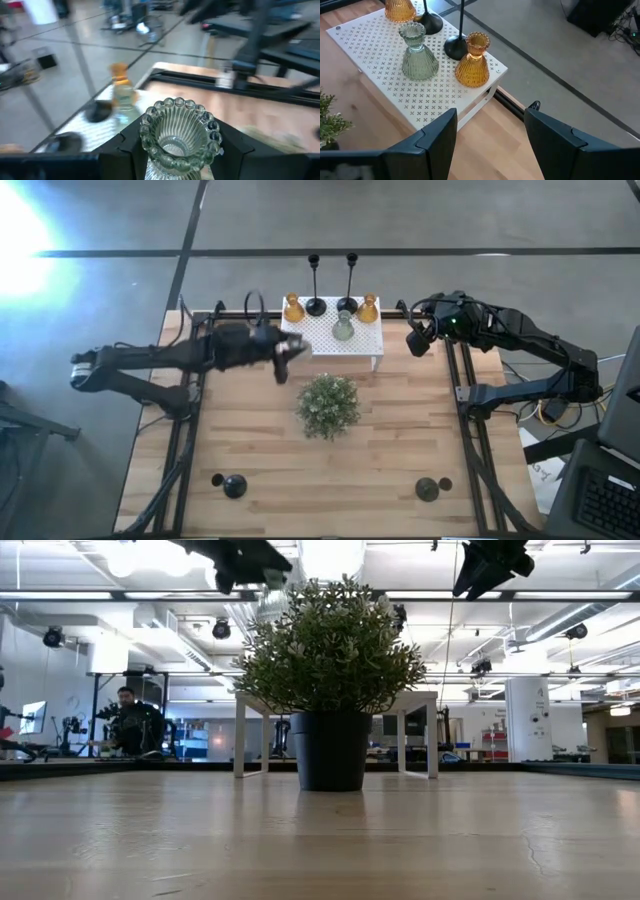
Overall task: Pick & Place candle stick holders
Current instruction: Put the green glass candle holder on the shelf
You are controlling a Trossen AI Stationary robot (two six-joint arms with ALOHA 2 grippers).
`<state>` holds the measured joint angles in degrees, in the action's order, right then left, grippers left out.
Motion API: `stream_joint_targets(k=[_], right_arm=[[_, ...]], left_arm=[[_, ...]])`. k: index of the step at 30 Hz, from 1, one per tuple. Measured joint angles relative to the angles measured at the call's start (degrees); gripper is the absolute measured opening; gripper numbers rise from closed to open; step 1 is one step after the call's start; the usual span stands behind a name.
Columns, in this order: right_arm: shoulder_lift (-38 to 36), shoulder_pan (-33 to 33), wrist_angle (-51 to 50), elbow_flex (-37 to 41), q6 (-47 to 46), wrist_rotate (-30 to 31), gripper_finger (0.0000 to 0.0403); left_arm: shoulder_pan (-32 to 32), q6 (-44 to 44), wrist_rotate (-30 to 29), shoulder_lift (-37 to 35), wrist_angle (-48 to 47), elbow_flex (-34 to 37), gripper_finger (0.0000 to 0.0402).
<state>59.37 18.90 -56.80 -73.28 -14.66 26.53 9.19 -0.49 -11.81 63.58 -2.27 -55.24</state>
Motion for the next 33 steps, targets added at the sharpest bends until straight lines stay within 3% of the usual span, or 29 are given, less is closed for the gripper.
stream_joint_targets(k=[11, 18, 33], right_arm=[[0.0, 0.0, 0.0, 0.3, 0.3, 0.0, 0.0224], [0.0, 0.0, 0.0, 0.5, 1.0, 0.0, 0.0224], [0.0, 0.0, 0.0, 2.1, 1.4, 0.0, 0.0224]], left_arm=[[11.1, -0.6, 6.7, 12.1, -0.2, -7.5, 0.016], [12.8, 1.3, 5.1, 18.8, -0.1, -12.2, 0.016], [16.7, 1.3, 3.5, 25.3, 1.7, -13.0, 0.016]])
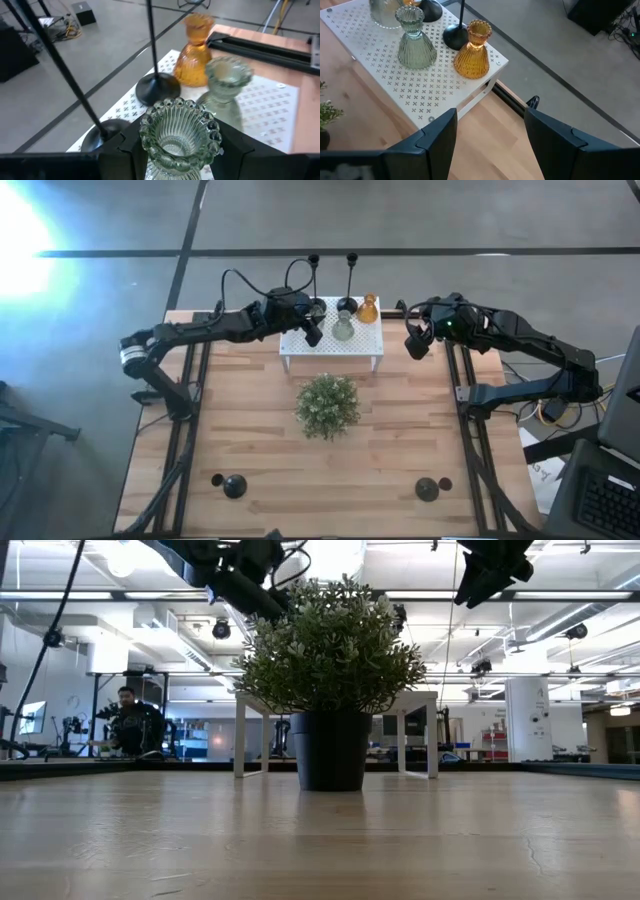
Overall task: Pick & Place candle stick holders
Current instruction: Put the green glass candle holder on the shelf
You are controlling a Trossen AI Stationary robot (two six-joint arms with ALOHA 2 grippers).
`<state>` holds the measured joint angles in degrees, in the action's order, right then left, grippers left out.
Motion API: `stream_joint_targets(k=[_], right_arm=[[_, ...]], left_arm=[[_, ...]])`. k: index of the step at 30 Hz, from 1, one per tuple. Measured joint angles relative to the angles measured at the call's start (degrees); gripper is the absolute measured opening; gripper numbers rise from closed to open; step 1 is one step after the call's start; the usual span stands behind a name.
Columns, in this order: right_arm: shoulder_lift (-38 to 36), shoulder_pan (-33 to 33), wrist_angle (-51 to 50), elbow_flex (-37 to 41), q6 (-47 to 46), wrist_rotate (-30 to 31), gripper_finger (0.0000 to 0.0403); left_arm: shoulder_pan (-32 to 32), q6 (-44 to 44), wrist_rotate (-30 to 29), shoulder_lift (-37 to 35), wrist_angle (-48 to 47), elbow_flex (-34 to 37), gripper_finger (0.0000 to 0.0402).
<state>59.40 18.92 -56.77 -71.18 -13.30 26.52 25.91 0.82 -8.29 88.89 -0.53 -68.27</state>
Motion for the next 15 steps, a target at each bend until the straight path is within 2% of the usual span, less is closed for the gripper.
stream_joint_targets(k=[15], right_arm=[[0.0, 0.0, 0.0, 0.0, 0.1, 0.0, 0.0224]], left_arm=[[0.3, 0.6, 1.8, 3.8, 5.6, 0.0, 0.016]])
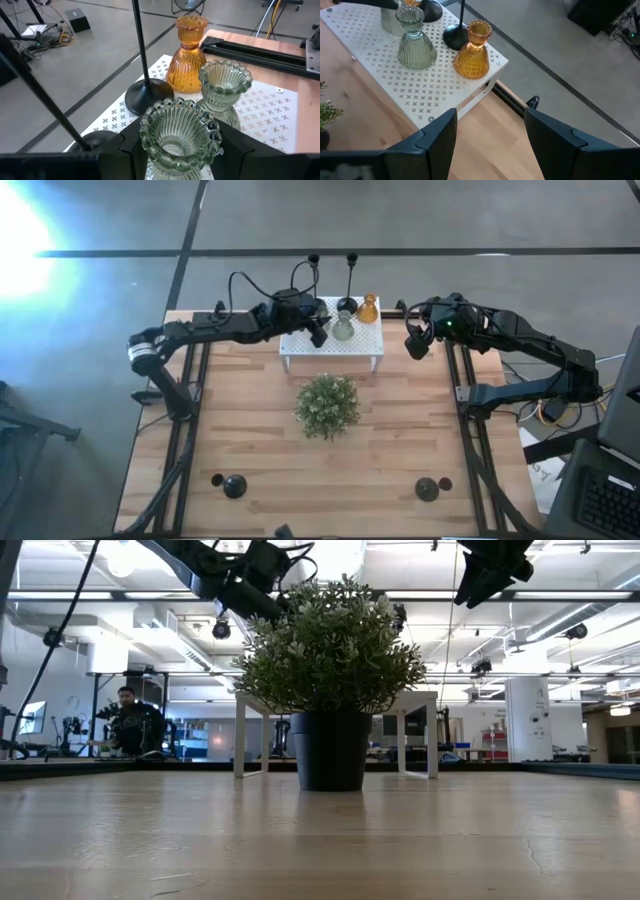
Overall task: Pick & Place candle stick holders
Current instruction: Put the green glass candle holder on the shelf, then put the left small black candle holder on the shelf
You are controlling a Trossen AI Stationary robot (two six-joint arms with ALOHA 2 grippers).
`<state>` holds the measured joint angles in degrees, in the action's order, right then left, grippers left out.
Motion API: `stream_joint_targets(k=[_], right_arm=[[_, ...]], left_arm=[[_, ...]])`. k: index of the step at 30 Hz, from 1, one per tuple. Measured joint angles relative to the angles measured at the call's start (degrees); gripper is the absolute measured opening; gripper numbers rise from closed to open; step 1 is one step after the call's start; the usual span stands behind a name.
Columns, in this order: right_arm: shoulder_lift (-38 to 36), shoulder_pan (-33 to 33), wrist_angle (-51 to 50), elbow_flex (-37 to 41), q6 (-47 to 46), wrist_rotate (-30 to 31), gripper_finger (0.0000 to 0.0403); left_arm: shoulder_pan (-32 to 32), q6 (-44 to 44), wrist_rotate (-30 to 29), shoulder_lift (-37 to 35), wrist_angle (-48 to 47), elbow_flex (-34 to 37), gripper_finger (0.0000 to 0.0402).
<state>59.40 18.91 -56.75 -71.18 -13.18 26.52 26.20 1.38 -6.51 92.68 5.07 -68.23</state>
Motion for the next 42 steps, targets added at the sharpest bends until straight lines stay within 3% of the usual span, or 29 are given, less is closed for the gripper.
stream_joint_targets(k=[21, 31, 35, 42], right_arm=[[0.0, 0.0, 0.0, 0.1, 0.3, 0.0, 0.0224], [0.0, 0.0, 0.0, 0.2, 0.3, 0.0, 0.0224], [0.0, 0.0, 0.0, 0.2, 0.3, 0.0, 0.0224], [0.0, 0.0, 0.0, 0.2, 0.3, 0.0, 0.0224]], left_arm=[[0.1, -1.9, 2.3, 0.7, -1.7, 0.1, 0.0161], [0.0, -2.5, 2.1, 0.3, -3.2, 0.1, 0.0322], [0.0, -2.5, 1.8, -1.4, -4.6, 0.2, 0.0344], [0.0, -2.5, 0.4, -7.6, -8.5, 0.1, 0.0343]])
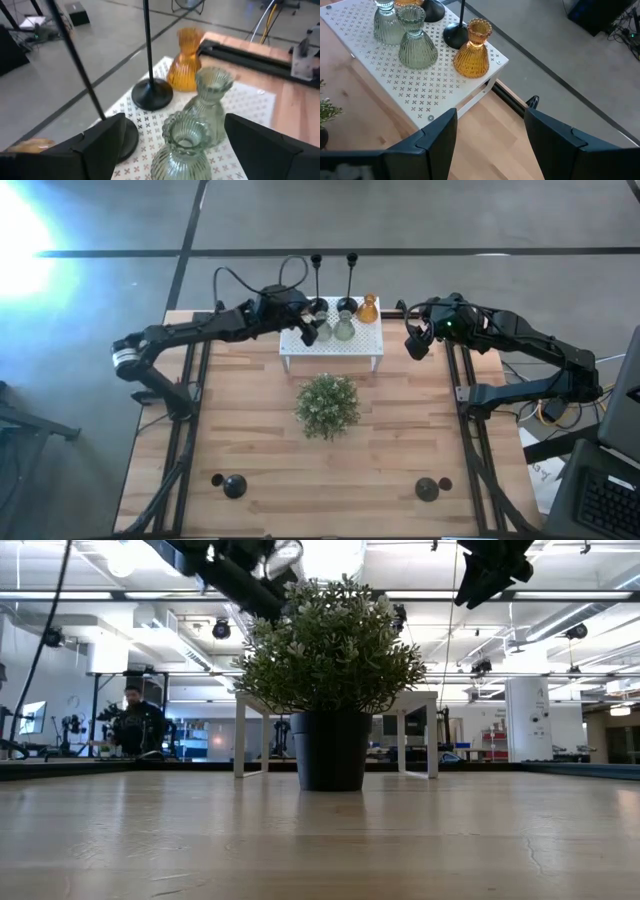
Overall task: Pick & Place candle stick holders
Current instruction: Put the left small black candle holder on the shelf
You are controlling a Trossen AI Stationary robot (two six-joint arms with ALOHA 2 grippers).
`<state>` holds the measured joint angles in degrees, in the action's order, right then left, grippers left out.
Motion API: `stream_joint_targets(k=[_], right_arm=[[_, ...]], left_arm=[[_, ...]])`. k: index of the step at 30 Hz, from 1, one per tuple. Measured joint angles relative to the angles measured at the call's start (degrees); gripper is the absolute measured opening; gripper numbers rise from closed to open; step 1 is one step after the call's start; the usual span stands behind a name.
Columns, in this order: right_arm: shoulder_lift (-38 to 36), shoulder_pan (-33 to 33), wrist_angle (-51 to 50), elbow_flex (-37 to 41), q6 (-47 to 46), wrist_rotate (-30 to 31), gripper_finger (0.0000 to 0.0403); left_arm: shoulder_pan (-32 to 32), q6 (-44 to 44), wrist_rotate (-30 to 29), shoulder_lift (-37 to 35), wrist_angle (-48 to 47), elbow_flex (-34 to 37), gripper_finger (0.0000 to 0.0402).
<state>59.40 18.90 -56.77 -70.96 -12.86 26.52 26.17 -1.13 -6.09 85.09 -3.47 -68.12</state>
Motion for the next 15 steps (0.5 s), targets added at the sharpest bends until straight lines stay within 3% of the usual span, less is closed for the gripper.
stream_joint_targets(k=[9, 15], right_arm=[[0.0, 0.0, 0.0, 0.0, 3.0, -0.2, 0.0224], [0.0, 0.0, 0.0, 0.0, 7.0, -7.4, 0.0224]], left_arm=[[-1.1, 0.0, 0.0, -14.1, -12.4, -0.1, 0.0343], [-4.0, 0.0, 0.0, -25.4, -19.0, -0.1, 0.0341]])
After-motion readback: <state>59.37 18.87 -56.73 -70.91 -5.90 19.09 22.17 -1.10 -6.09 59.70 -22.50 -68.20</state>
